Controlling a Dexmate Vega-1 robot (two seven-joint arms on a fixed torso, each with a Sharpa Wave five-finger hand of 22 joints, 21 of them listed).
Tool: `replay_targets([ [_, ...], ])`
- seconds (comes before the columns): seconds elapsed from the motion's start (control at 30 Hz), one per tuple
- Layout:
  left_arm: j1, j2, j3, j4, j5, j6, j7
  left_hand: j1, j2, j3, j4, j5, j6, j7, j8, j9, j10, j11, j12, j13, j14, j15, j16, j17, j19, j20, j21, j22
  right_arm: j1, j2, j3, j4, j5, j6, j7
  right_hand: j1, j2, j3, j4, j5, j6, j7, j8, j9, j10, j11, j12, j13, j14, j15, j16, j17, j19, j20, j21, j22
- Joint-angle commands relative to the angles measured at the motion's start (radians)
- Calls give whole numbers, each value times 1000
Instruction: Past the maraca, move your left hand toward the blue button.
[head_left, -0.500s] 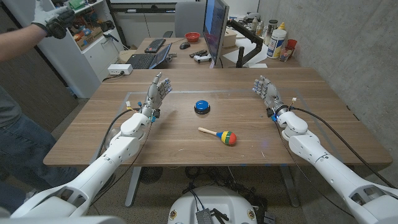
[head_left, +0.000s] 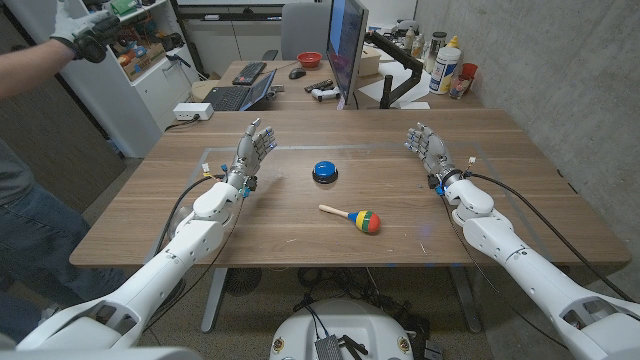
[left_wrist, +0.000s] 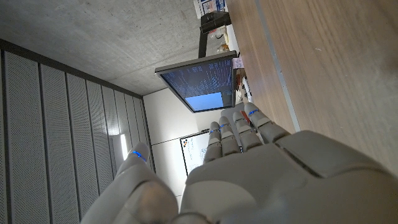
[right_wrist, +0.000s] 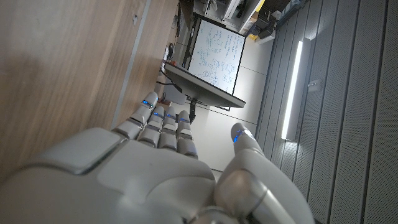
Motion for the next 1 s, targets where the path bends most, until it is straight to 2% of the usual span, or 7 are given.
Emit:
replay_targets([
  [0.03,2,8,4,2,13,-5,-3,2,-6,3,-1,6,9,-1,4,5,7,-1,5,4,7,2,5,3,7,-38,-2,3,-14,-4,2,-16,1,-2,-10,11,4,1,-7,6,10,-2,5,3,7,-1,2,1,7,-1,4,4,7,-31,-2,4],
  [0.63,-3,8,8,26,31,-29,-6,5,-2,-1,-3,7,12,-5,3,5,10,3,4,4,8,5,5,3,4,-34,-10,4,-10,11,-3,9,-1,13,-7,12,7,-6,-9,8,17,-7,6,3,11,-3,2,1,8,4,4,5,8,-29,-10,5],
  [1.0,-3,12,6,36,58,-67,3,9,2,-1,-5,8,7,-7,-1,5,7,5,1,4,8,6,4,3,-5,-25,-18,4,-4,-13,-17,-36,-39,-25,-40,14,9,-11,-11,10,18,-10,6,4,13,-1,2,2,7,4,3,6,9,-26,-16,5],
])
